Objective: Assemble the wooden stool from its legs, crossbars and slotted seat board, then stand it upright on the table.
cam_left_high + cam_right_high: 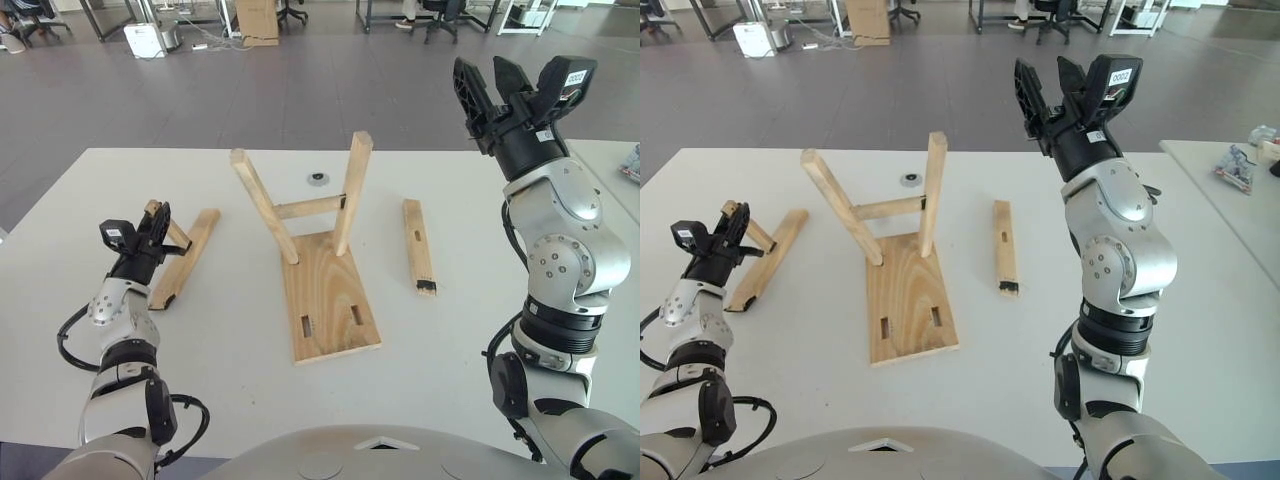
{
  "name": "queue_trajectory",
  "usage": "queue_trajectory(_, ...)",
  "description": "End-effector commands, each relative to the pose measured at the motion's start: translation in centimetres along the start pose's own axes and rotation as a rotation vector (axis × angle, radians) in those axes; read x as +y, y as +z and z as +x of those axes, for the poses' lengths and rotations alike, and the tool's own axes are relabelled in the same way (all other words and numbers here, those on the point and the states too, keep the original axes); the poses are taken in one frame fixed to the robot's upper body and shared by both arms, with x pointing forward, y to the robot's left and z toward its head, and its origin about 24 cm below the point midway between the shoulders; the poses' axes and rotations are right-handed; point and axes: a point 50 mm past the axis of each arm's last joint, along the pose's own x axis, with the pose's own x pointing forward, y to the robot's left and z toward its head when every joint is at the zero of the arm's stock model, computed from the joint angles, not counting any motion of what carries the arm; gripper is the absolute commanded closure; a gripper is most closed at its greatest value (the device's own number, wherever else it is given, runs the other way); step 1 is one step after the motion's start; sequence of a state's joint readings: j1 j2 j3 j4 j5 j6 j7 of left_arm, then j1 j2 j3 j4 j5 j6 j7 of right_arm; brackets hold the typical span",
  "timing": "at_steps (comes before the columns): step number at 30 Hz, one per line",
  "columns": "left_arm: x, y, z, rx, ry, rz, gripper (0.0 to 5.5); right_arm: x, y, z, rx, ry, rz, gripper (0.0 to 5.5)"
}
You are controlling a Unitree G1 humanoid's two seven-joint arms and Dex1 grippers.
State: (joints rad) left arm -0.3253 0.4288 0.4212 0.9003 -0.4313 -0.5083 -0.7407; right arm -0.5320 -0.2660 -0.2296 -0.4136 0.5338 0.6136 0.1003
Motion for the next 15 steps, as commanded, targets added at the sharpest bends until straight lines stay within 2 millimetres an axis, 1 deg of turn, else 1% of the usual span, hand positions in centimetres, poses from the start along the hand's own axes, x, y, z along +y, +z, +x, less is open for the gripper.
queue_trajectory(1,-1.7,-5.4,-4.3,0.300,-0.075,-0.098,5.10,0.2,-0.1,-0.2,0.007,0.002,-0.002,2.37)
queue_trajectory(5,-2.0,-4.5,-3.0,0.308,-0.165,-0.076,5.10,0.3,-0.3,-0.4,0.010,-0.006,0.008,2.37)
queue_trajectory(7,-2.2,-4.3,-2.9,0.313,-0.192,-0.053,5.10,0.3,-0.4,-0.4,0.011,-0.010,0.012,2.37)
queue_trajectory(8,-2.0,-4.0,-2.8,0.294,-0.176,-0.049,5.10,0.4,-0.4,-0.5,0.011,-0.012,0.013,2.37)
queue_trajectory(9,-1.7,-3.7,-2.7,0.274,-0.153,-0.031,4.73,0.4,-0.5,-0.5,0.011,-0.013,0.014,2.37)
queue_trajectory(10,-1.5,-3.3,-2.6,0.251,-0.137,-0.015,4.62,0.4,-0.5,-0.5,0.013,-0.015,0.014,2.37)
queue_trajectory(13,-1.0,-2.0,-2.1,0.190,-0.102,0.034,4.05,0.6,-0.7,-0.6,0.017,-0.017,0.014,2.37)
queue_trajectory(14,-0.8,-1.4,-1.9,0.168,-0.104,0.052,3.81,0.6,-0.8,-0.7,0.020,-0.018,0.012,2.37)
queue_trajectory(15,-0.4,-0.1,-1.5,0.124,-0.088,0.072,3.64,0.6,-0.9,-0.7,0.026,-0.021,0.006,2.37)
